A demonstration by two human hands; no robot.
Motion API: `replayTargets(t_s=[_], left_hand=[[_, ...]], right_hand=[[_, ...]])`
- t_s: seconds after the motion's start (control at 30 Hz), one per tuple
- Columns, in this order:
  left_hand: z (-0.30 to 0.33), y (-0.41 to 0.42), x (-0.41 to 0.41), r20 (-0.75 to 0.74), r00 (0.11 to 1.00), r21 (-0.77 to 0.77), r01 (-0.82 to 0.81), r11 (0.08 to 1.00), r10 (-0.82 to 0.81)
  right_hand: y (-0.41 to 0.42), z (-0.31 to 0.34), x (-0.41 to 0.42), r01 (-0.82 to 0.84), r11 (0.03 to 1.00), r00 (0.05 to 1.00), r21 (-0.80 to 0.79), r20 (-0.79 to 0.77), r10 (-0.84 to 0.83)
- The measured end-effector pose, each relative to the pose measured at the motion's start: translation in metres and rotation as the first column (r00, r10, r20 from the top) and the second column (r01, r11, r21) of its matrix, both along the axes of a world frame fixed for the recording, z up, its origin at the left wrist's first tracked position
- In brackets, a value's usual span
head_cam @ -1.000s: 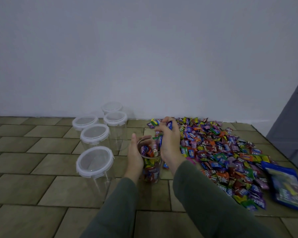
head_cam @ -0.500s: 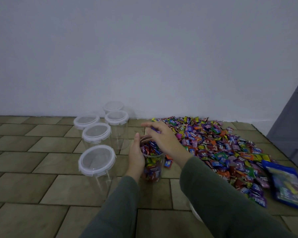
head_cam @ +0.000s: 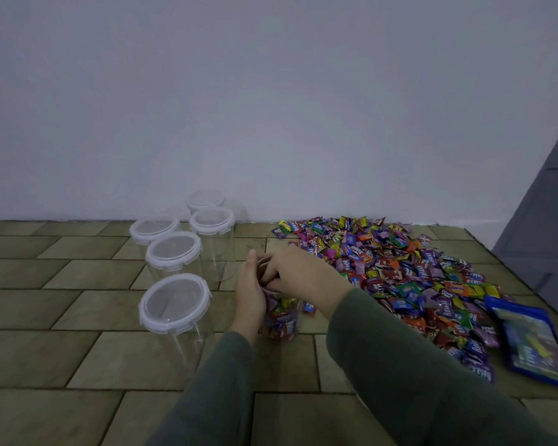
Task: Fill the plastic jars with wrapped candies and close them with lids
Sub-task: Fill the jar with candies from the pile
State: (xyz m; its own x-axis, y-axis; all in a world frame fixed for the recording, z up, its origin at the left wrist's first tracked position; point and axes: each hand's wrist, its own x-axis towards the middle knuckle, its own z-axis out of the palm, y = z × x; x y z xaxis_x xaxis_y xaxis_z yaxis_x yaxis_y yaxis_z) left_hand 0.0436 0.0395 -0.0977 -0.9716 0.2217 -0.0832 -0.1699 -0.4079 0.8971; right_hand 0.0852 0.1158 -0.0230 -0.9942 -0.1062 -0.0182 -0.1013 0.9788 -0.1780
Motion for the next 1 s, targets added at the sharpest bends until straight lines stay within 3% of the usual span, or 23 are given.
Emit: replayTargets(t_s=[0.13, 0.23, 0.33, 0.47, 0.53, 0.67, 0.73, 0.8, 0.9, 1.0], left_hand=[[0.003, -0.001, 0.000, 0.010, 1.000, 0.023, 0.005, 1.000, -0.005], [0.002, -0.003, 0.000, -0.022, 1.000, -0.004, 0.009, 1.000, -0.009], [-0.003, -0.005, -0.003, -0.021, 0.999, -0.042, 0.026, 0.999, -0.027], [-0.002, -0.014, -0.004, -0.071, 0.996, -0.102, 0.041, 0.994, -0.048], [0.009, -0.020, 0.002, -0.211, 0.977, -0.175, -0.047, 0.984, 0.009], [0.041, -0.024, 0.018, -0.580, 0.814, -0.350, -0.288, 0.892, 0.035], [0.055, -0.016, 0.031, -0.747, 0.663, -0.387, -0.380, 0.840, -0.044], [0.061, -0.002, 0.047, -0.848, 0.510, -0.371, -0.381, 0.847, -0.143], [0.045, 0.029, 0.074, -0.830, 0.438, -0.489, -0.271, 0.829, -0.346], [0.012, 0.063, 0.103, -0.626, 0.501, -0.730, -0.107, 0.675, -0.597]], right_hand=[[0.005, -0.001, -0.007, 0.055, 0.999, 0.996, 0.004, 0.072, -0.055], [0.008, 0.001, -0.003, 0.020, 0.999, 0.999, -0.034, 0.035, -0.019], [0.013, 0.001, 0.005, -0.010, 0.982, 0.996, -0.187, -0.093, -0.008], [0.036, 0.005, 0.023, 0.070, 0.885, 0.927, -0.461, -0.297, -0.228], [0.052, 0.000, 0.034, 0.124, 0.834, 0.883, -0.537, -0.323, -0.340], [0.081, -0.027, 0.060, 0.268, 0.799, 0.878, -0.538, -0.205, -0.432], [0.093, -0.044, 0.073, 0.329, 0.796, 0.866, -0.509, -0.173, -0.469], [0.103, -0.060, 0.086, 0.352, 0.767, 0.828, -0.536, -0.204, -0.523], [0.112, -0.080, 0.109, 0.352, 0.711, 0.727, -0.608, -0.301, -0.617], [0.127, -0.105, 0.134, 0.416, 0.658, 0.644, -0.627, -0.308, -0.700]])
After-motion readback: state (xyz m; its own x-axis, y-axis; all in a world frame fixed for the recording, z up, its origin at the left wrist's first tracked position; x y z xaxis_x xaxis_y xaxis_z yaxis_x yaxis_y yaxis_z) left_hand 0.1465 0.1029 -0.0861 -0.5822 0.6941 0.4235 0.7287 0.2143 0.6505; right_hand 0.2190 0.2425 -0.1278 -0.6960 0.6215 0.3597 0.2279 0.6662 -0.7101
